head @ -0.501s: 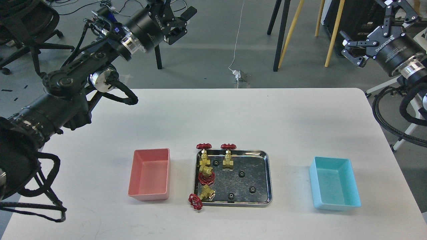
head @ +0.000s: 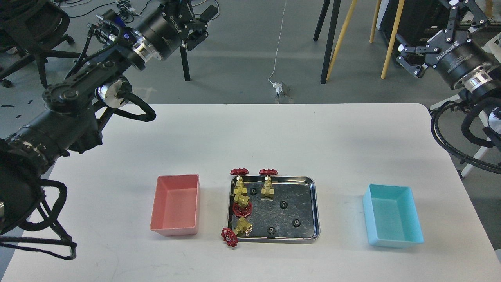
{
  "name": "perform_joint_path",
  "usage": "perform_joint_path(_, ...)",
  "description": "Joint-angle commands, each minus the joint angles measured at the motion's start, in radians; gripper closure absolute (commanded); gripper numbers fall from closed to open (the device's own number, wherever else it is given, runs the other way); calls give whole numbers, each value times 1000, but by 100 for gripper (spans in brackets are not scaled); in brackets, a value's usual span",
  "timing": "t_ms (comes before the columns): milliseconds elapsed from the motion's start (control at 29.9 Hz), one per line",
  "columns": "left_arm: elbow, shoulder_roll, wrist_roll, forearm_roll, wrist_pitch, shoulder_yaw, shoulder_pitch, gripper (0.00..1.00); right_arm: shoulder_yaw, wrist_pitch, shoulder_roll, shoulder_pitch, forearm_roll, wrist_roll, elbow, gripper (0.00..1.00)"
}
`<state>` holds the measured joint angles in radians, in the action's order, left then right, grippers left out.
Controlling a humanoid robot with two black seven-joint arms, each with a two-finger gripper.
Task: Place valve in pink box and gear in blue box
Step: 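Move the left gripper over the metal tray toward the brass valve, then lower the left gripper onto the brass valve nearest the pink box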
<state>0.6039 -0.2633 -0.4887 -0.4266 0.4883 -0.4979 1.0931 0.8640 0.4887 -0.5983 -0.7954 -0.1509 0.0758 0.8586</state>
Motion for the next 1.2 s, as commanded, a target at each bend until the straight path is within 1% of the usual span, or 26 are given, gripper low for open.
perform_joint_path(0, 85, -5, 0, -12, 0, -14, -27, 0, 7, 0, -14, -80, -1, -2, -9, 0)
perform_joint_path(100, 232, -36, 0, -134, 0, 5, -32, 0, -28, 0, -23, -192, -1, -2, -53, 0)
perform_joint_path(167, 339, -79, 0, -252, 0, 66, -32, 1, -62, 0, -32, -232, -2, -2, -70, 0)
perform_joint_path(234, 420, -135, 0, -313, 0, 204, -15, 1, -69, 0, -44, -242, -2, -2, -69, 0)
perform_joint_path(334, 569, -255, 0, -365, 0, 433, 75, 1, -69, 0, -64, -235, -4, -2, -70, 0)
perform_joint_path(367, 626, -292, 0, -403, -42, 494, 102, 2, -69, 0, -64, -234, -2, -2, -72, 0)
perform_joint_path(434, 747, -374, 0, -506, -184, 629, 152, 4, -69, 0, -67, -226, -4, -2, -72, 0)
perform_joint_path(535, 839, -436, 0, -616, -408, 780, 192, 5, -69, 0, -67, -209, -4, -2, -72, 0)
perform_joint_path(601, 858, -445, 0, -729, -532, 864, 195, 5, -69, 0, -67, -200, -4, -2, -72, 0)
perform_joint_path(668, 856, -441, 0, -852, -600, 947, 203, 5, -69, 0, -66, -192, -4, -1, -73, 0)
perform_joint_path(702, 856, -438, 0, -895, -614, 987, 220, 5, -69, 0, -64, -191, -2, -1, -75, 0)
perform_joint_path(802, 855, -409, 0, -920, -616, 1108, 283, 5, -69, 0, -55, -188, -2, -1, -82, 0)
perform_joint_path(902, 832, -308, 0, -923, -619, 1232, 361, 5, -66, 0, -51, -185, -4, 1, -101, 0)
perform_joint_path(969, 801, -240, 0, -923, -625, 1300, 392, 5, -65, 0, -38, -185, -2, 1, -127, 0)
perform_joint_path(1102, 729, -153, 0, -943, -640, 1378, 401, 5, -63, 0, -29, -188, -2, 1, -155, 0)
perform_joint_path(1169, 708, -125, 0, -962, -640, 1391, 401, 5, -63, 0, -31, -185, -4, 1, -156, 0)
